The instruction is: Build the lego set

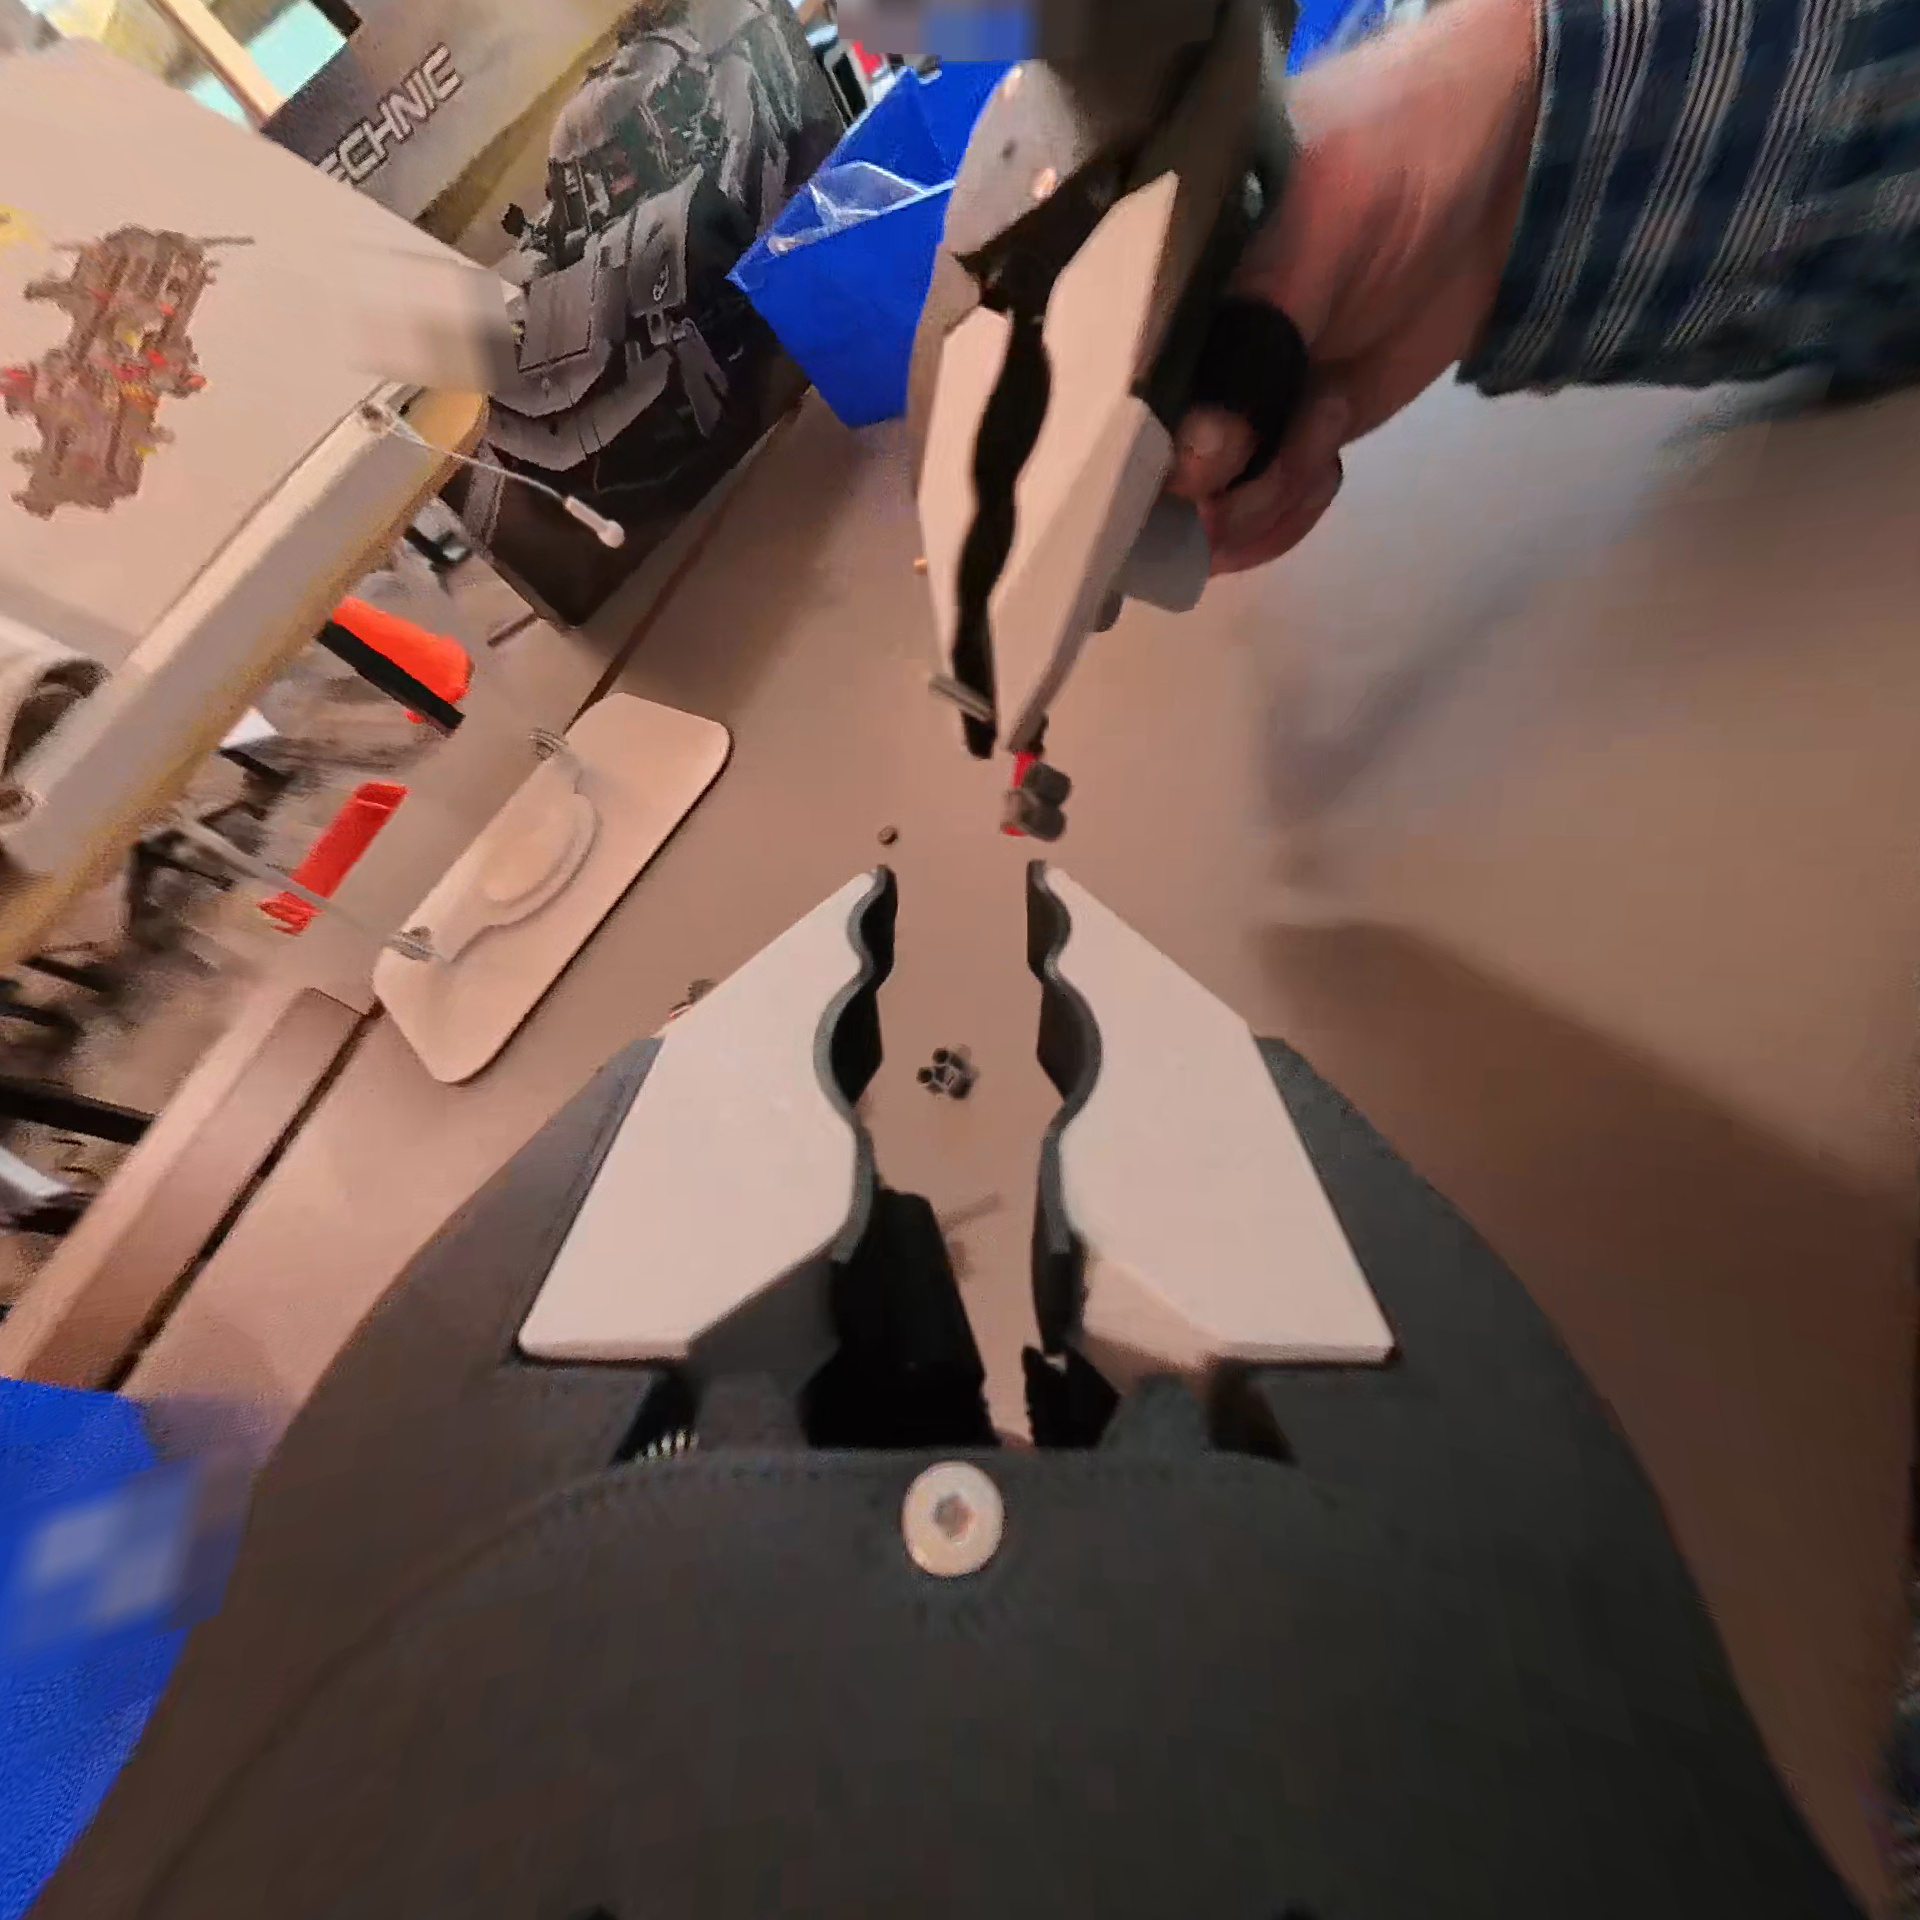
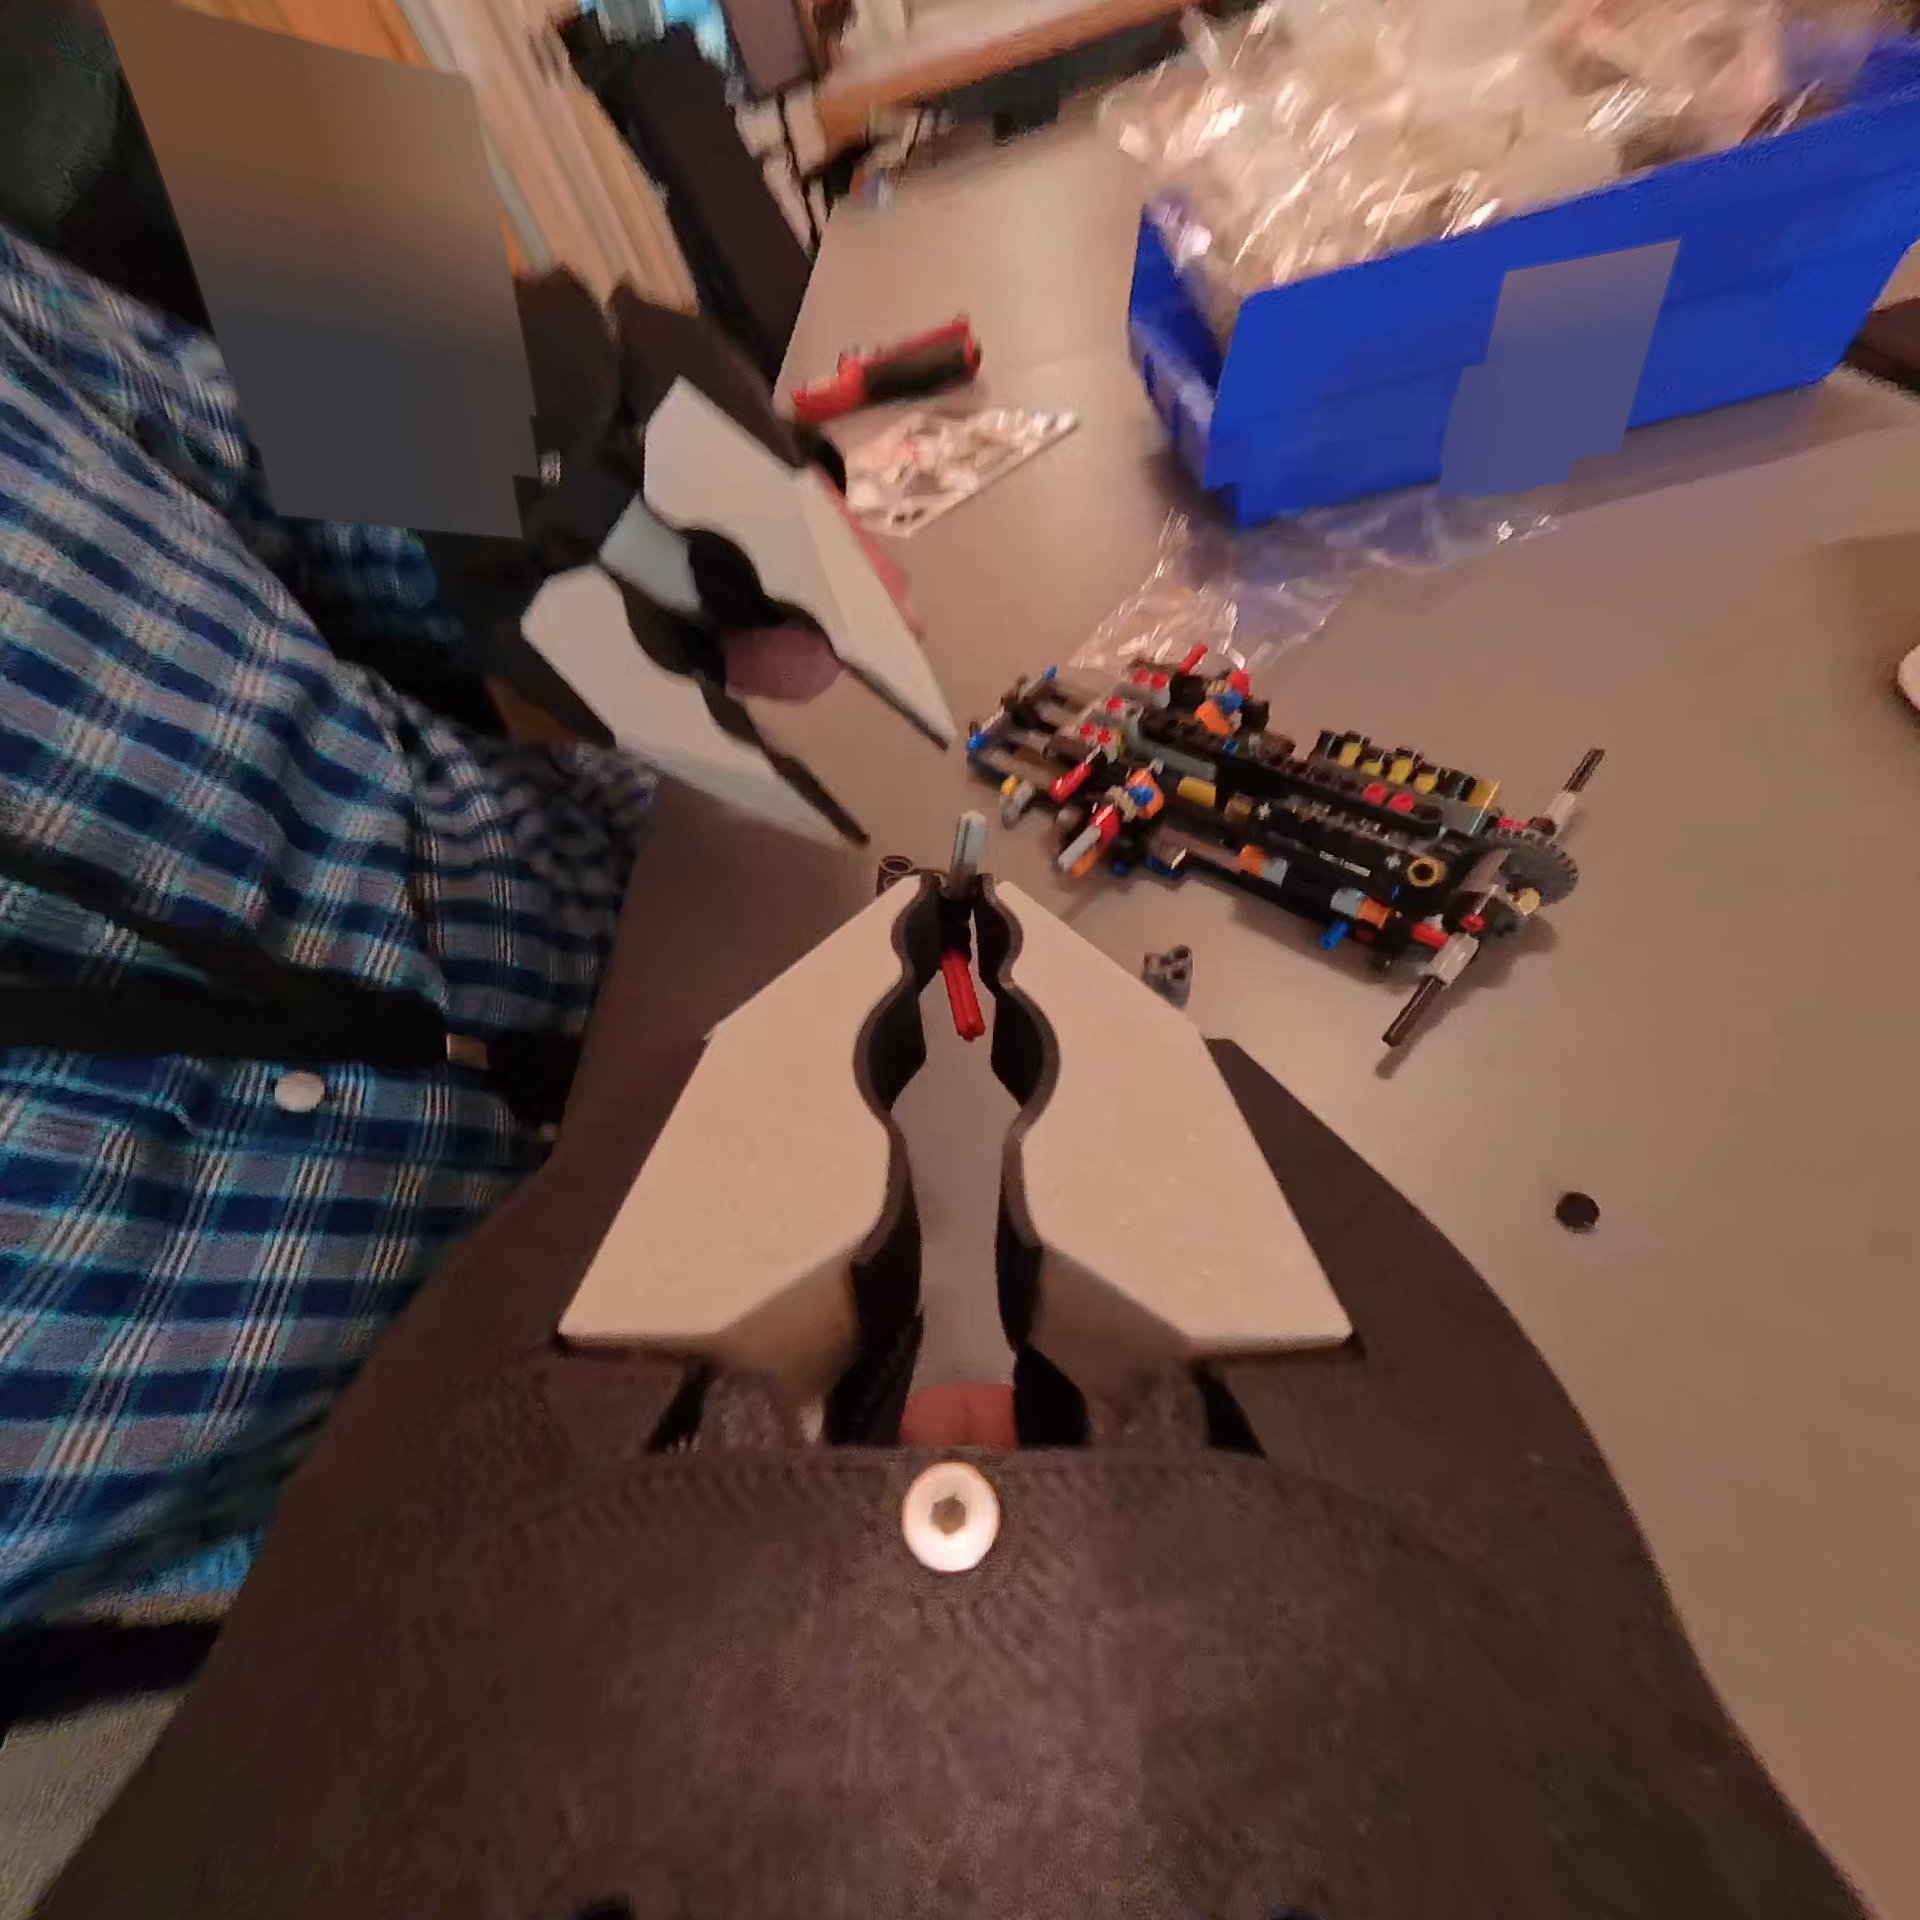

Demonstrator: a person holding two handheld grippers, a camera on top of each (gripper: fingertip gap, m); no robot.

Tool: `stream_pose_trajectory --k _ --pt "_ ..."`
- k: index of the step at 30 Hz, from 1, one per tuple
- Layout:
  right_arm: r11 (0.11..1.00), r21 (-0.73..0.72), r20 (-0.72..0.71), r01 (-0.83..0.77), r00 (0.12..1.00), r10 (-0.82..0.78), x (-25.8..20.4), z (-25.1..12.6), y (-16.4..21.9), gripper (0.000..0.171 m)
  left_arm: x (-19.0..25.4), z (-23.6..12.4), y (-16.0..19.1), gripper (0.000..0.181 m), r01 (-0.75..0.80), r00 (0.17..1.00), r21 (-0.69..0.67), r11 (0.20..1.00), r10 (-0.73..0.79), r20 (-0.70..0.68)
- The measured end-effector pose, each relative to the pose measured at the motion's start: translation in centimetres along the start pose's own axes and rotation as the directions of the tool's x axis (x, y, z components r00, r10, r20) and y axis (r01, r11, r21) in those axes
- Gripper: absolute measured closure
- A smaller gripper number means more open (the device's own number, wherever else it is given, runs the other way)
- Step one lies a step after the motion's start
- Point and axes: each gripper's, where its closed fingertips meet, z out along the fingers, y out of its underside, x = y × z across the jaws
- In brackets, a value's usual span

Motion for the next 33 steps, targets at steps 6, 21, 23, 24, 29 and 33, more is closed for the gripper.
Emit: stream_pose_trajectory --k 6,21,23,24,29,33 --pt "0.96 -0.255 0.069 0.113 0.993 -0.099 -0.2 0.5 1.8 0.168 0.0 0.3 -1.2 0.16 0.147 0.982 0.024 0.989 -0.143 -0.124" --pt "0.78 -0.524 0.188 0.341 0.94 -0.284 -0.4 2.0 4.0 0.168 2.4 2.5 0.7 0.175 0.178 0.943 -0.101 0.979 -0.198 -0.268" --pt "0.776 -0.523 0.209 0.352 0.936 -0.284 -0.7 2.0 4.0 0.168 2.4 2.4 0.8 0.181 0.185 0.94 -0.101 0.978 -0.206 -0.272" --pt "0.773 -0.523 0.215 0.358 0.933 -0.287 -0.8 2.0 4.1 0.168 2.4 2.4 0.8 0.181 0.192 0.937 -0.103 0.976 -0.214 -0.275" --pt "0.768 -0.523 0.203 0.369 0.929 -0.309 -0.5 2.3 4.0 0.168 2.0 2.5 1.0 0.181 0.251 0.931 -0.096 0.963 -0.267 -0.251" --pt "0.789 -0.502 0.175 0.356 0.934 -0.31 -0.1 2.2 3.5 0.168 1.4 2.4 1.0 0.181 0.356 0.898 -0.08 0.931 -0.365 -0.247"
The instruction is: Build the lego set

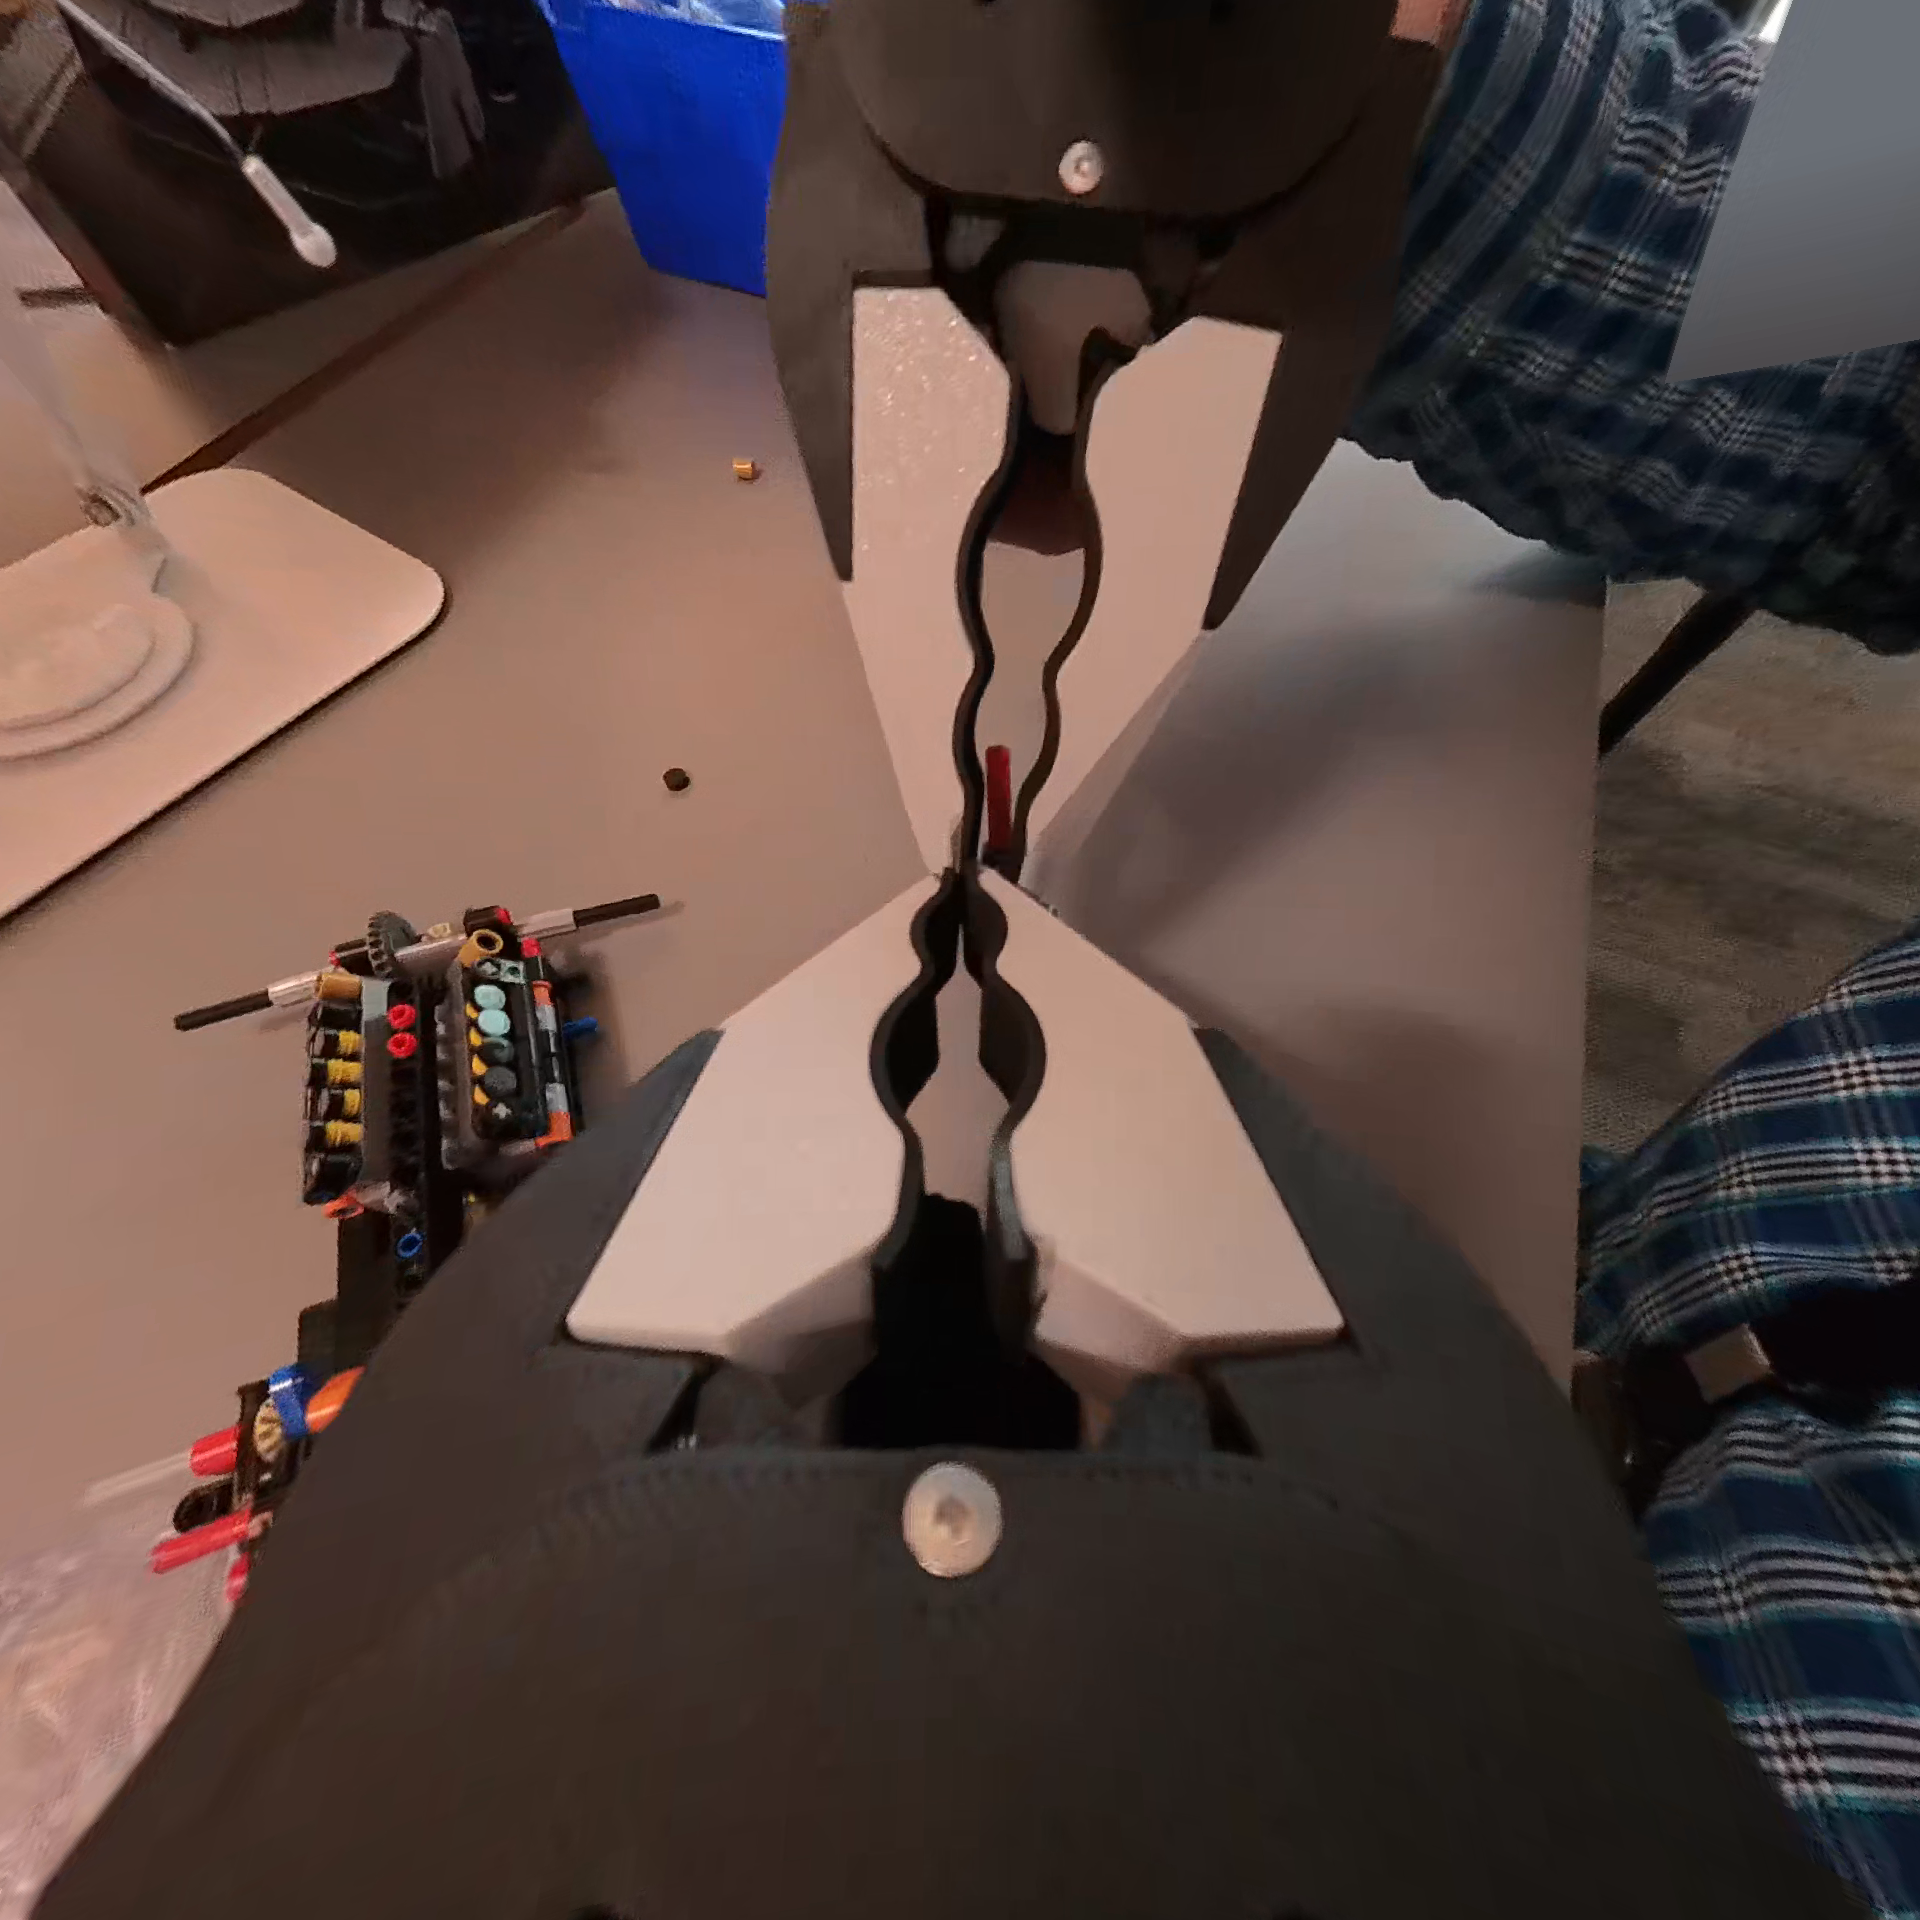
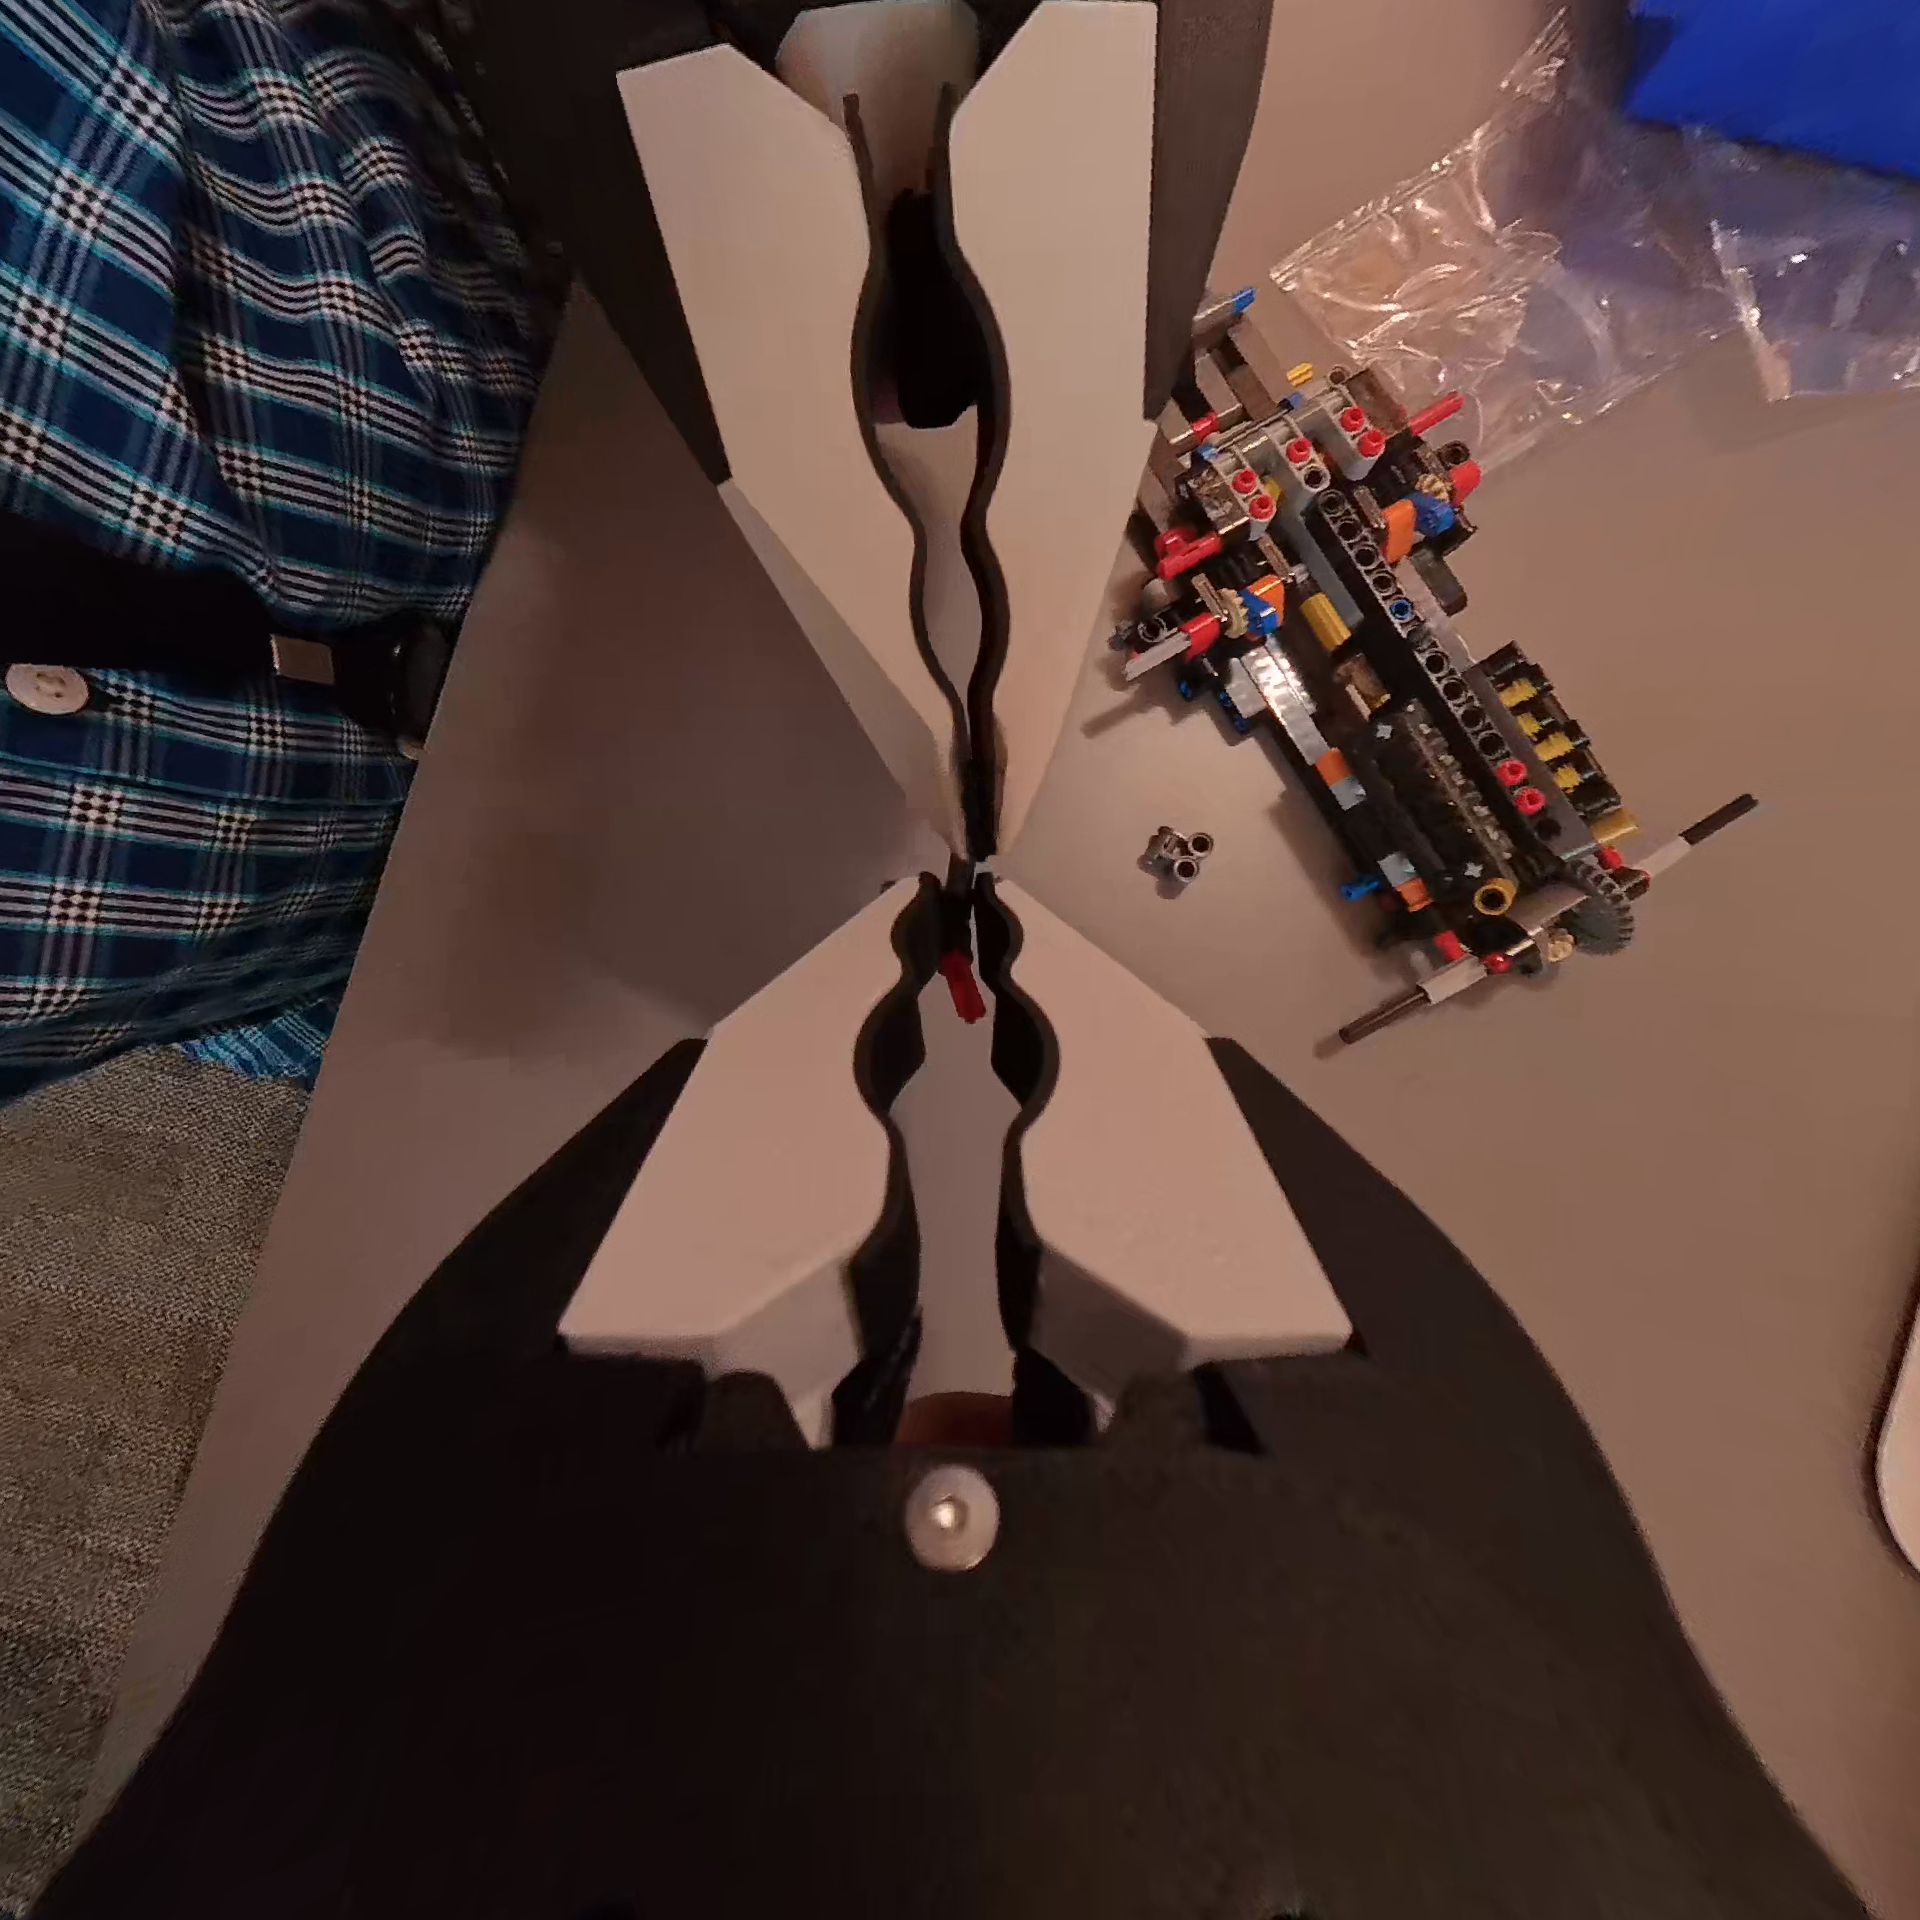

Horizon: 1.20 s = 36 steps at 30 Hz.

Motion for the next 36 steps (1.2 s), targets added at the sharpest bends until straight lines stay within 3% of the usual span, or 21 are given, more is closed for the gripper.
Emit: stream_pose_trajectory --k 13,24,29,32,36 --pt "1.0 -0.013 0.01 0.02 1.0 -0.02 -0.3 0.0 0.3 0.168 0.3 0.3 1.1 0.171 -0.048 0.999 -0.088 0.995 0.048 -0.009" --pt "1.0 -0.017 -0.012 0.016 1.0 -0.016 0.3 0.0 0.2 0.168 0.3 0.4 0.4 0.178 0.01 1.0 -0.037 0.999 -0.011 -0.027" --pt "0.989 0.103 -0.239 -0.11 0.962 0.132 3.4 -2.3 -0.5 0.128 -2.5 -0.3 -0.8 0.178 0.226 0.971 0.124 0.966 -0.234 0.048" --pt "0.949 0.209 -0.326 -0.236 0.898 0.295 3.7 -3.1 0.0 0.136 -3.8 -0.8 -1.8 0.178 0.35 0.927 0.251 0.902 -0.373 0.045" --pt "0.853 0.39 -0.342 -0.346 0.806 0.483 3.8 -2.7 0.0 0.134 -4.5 -0.7 -2.8 0.178 0.403 0.894 0.35 0.846 -0.446 0.047"
